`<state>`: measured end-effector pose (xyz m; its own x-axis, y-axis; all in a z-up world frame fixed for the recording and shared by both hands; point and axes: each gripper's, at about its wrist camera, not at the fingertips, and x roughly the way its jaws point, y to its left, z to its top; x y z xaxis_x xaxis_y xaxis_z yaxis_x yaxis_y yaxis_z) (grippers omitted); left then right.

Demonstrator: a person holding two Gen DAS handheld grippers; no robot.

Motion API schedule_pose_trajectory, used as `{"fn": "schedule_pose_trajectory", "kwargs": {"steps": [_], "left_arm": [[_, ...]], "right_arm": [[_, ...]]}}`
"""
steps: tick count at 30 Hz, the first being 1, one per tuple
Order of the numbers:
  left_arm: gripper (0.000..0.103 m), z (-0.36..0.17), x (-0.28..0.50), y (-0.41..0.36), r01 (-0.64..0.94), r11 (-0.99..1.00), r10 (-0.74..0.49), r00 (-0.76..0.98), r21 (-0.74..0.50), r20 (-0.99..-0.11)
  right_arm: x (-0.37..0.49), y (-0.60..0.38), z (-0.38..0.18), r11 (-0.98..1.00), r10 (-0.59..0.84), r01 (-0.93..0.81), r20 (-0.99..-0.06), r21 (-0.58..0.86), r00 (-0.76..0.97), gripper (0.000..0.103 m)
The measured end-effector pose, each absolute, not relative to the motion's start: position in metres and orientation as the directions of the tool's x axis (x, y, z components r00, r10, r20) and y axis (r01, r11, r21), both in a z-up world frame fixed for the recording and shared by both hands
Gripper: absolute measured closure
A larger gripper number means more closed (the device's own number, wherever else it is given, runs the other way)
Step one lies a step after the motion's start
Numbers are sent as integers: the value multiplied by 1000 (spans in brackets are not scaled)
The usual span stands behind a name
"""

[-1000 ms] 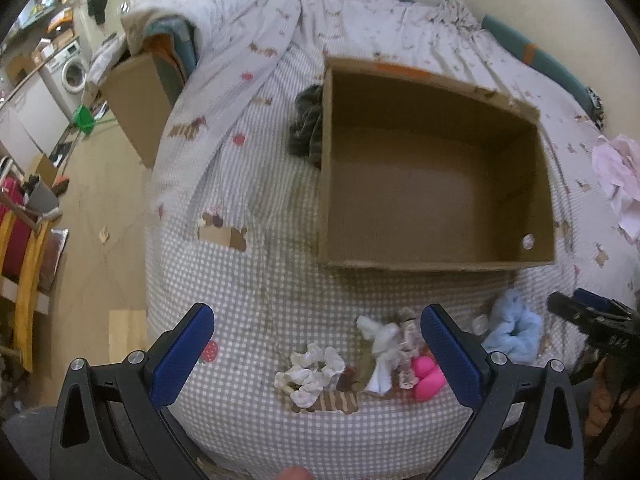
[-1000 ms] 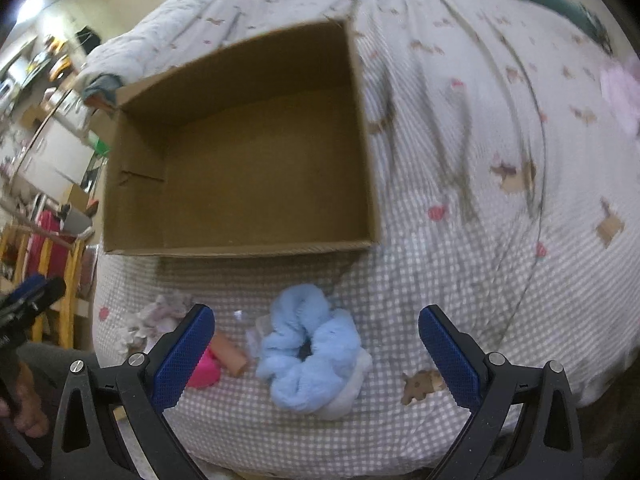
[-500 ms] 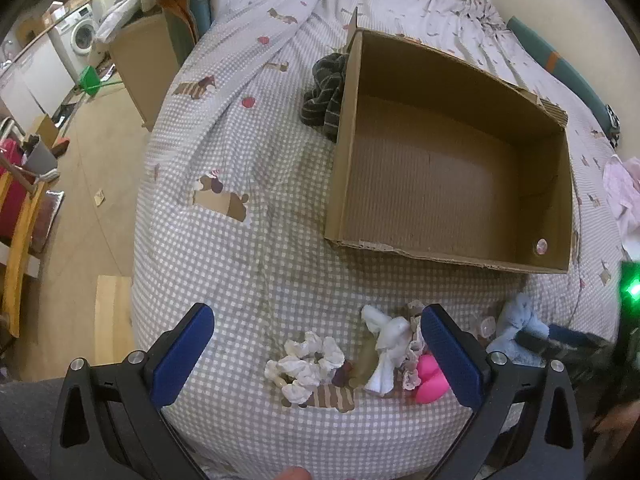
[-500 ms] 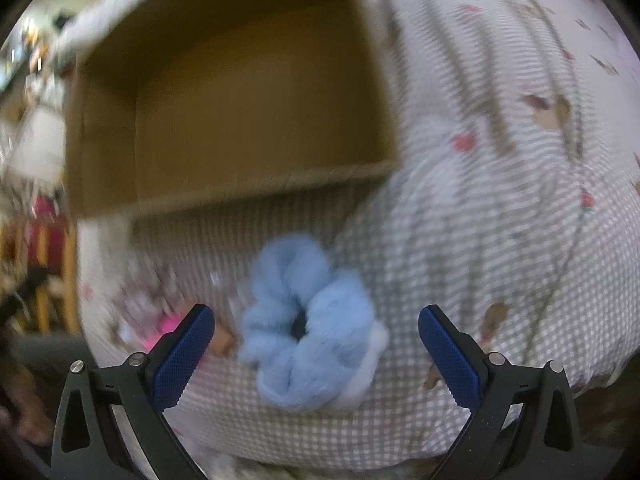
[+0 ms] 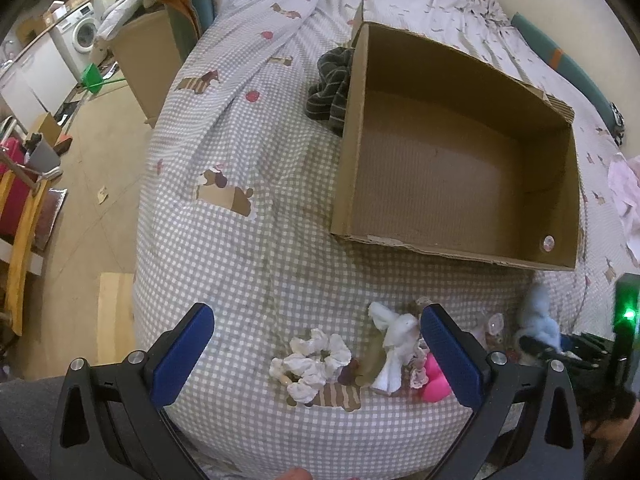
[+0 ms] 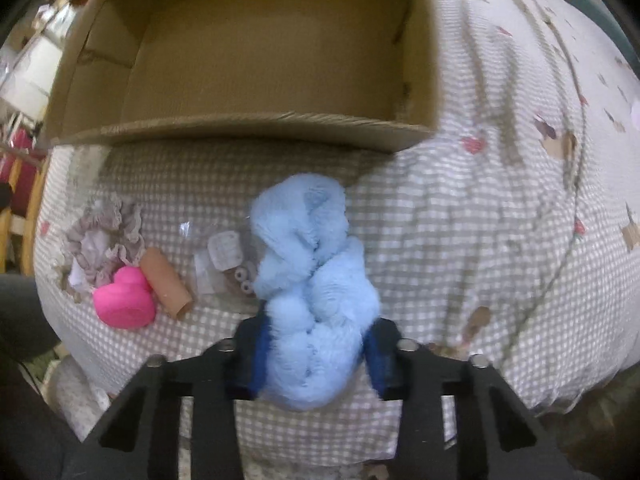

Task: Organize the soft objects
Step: 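Lift the blue scrunchie with the right tool while the left tool grasps the white lace scrunchie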

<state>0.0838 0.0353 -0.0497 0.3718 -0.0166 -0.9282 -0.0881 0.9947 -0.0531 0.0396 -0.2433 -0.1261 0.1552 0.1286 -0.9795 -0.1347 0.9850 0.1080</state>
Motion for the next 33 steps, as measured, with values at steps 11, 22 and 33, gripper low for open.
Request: {"fn": "schedule_pose_trajectory", "kwargs": {"steps": [11, 22, 33], "left_arm": [[0, -54, 80, 46, -126, 992, 29, 374, -20, -927], [1, -74, 81, 63, -170, 985, 38, 295, -14, -955], [33, -138, 90, 46, -101, 991, -77, 65, -83, -995]], "right_arm": [[28, -299, -55, 955, 291, -55, -877, 293, 383, 70], [23, -279, -47, 920, 390, -140, -830, 365, 399, 70], [24, -250, -56, 927, 374, -145, -846, 345, 381, 70]]}}
